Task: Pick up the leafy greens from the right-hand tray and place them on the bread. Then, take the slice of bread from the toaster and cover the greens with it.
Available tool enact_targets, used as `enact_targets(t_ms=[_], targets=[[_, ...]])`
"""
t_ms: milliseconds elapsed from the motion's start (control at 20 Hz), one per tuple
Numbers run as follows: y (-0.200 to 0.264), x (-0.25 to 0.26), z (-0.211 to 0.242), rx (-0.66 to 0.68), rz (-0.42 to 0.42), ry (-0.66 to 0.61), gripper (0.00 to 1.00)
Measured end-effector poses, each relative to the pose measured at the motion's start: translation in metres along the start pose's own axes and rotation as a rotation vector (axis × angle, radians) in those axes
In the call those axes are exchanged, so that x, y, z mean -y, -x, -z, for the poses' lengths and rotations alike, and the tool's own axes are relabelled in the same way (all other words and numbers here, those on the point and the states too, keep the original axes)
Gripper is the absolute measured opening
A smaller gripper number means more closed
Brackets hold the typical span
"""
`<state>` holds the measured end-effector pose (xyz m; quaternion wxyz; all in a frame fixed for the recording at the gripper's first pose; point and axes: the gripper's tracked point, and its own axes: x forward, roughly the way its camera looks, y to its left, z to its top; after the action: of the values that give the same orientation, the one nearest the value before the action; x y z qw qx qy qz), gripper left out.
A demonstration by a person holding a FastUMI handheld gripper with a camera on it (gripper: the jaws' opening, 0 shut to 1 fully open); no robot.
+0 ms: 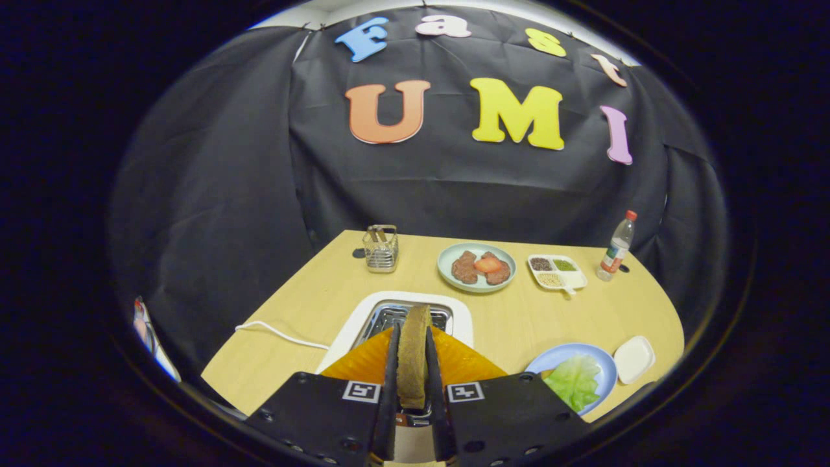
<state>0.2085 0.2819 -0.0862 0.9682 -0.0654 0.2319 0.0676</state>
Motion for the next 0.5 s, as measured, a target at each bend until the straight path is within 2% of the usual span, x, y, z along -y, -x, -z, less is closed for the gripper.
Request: enact_targets(t_ms=[50,300,500], targets=[[0.001,0.0,-0.002,0.019,0.011,0.012,0.11],[0.02,-0.002,-0.026,0.092,0.025,0.027,0.11],[0.043,0.002,-0.055,0.128,0.003,-0.029,0.11]])
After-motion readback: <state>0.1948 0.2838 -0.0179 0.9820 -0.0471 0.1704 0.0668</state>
